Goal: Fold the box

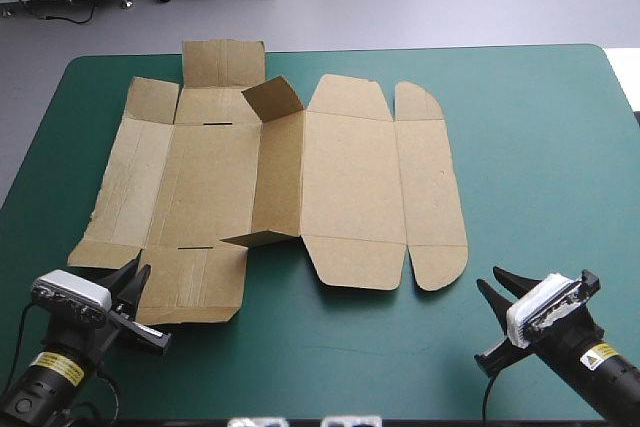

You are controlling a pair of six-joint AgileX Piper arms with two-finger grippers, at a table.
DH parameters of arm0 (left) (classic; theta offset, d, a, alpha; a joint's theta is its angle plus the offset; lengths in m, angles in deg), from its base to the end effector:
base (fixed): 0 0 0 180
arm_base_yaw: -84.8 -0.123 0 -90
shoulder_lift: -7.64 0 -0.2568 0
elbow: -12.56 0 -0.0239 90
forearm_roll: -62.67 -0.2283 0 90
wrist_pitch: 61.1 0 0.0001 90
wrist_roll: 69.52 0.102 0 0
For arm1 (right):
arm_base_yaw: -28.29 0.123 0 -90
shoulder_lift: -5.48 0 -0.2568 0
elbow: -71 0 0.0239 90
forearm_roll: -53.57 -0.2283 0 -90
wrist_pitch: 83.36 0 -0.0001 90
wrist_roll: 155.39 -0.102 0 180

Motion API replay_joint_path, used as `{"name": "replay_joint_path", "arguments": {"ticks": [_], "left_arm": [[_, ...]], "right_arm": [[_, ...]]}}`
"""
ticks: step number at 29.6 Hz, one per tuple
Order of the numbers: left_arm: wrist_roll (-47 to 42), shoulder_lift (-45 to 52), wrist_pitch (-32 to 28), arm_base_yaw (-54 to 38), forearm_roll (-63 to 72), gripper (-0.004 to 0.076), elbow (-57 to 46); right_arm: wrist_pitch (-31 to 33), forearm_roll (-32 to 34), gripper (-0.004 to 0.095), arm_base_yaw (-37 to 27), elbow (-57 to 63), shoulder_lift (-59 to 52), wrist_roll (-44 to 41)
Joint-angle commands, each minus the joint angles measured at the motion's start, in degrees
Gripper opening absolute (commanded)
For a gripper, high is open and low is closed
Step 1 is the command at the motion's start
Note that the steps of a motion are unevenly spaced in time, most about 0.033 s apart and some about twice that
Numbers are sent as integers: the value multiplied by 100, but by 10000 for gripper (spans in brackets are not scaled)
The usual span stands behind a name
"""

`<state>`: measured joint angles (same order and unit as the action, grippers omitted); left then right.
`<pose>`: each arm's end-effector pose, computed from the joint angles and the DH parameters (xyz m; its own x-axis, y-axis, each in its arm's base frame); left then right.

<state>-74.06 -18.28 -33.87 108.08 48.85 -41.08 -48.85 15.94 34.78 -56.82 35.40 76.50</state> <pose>0.0840 -0.0240 0.2719 -0.2123 0.2382 -0.9477 0.3282 0.9309 0.1604 0.0852 0.0453 0.2723 -0.1882 -0.3361 -0.9229 -0.5200 0.8312 -0.1966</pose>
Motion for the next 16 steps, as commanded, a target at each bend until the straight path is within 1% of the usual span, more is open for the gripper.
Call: {"name": "replay_joint_path", "arguments": {"ticks": [1, 9, 13, 16], "left_arm": [[-38, -46, -396, 29, -6, 119, 167], [-38, -92, -303, 29, 595, 119, 167], [11, -380, -249, 29, 1221, 119, 167], [11, -663, -389, 29, 1429, 119, 183]], "right_arm": [[-315, -165, 246, -35, -166, 40, 30], [-305, -165, 246, -35, -166, 40, 30], [-305, -165, 246, -35, -166, 40, 30], [-305, -165, 246, -35, -166, 40, 30]]}}
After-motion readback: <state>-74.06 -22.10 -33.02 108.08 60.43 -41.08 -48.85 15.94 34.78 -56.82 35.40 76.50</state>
